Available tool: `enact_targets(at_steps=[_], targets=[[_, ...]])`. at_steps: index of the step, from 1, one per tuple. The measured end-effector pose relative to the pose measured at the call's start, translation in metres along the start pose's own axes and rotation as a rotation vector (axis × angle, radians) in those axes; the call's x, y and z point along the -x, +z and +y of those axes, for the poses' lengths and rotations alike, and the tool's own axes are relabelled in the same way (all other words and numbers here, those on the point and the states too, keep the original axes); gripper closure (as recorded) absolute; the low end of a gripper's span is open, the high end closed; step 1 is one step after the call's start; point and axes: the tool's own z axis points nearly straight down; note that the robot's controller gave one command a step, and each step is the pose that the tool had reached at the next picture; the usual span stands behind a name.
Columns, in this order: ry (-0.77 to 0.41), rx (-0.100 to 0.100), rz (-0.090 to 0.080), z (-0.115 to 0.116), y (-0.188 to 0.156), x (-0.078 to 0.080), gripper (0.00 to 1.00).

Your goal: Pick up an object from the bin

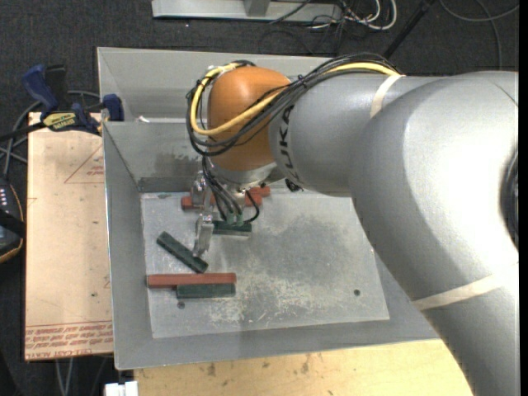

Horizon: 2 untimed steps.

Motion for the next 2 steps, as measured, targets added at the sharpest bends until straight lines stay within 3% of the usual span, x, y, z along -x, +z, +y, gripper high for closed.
enact_targets(at_steps=[1,2], targets=[[0.001,0.004,-0.008,0.002,-0.005,0.002,1.00],[-0.001,0.005,-0.012,-0.006,-0.029,0.008,1.00]])
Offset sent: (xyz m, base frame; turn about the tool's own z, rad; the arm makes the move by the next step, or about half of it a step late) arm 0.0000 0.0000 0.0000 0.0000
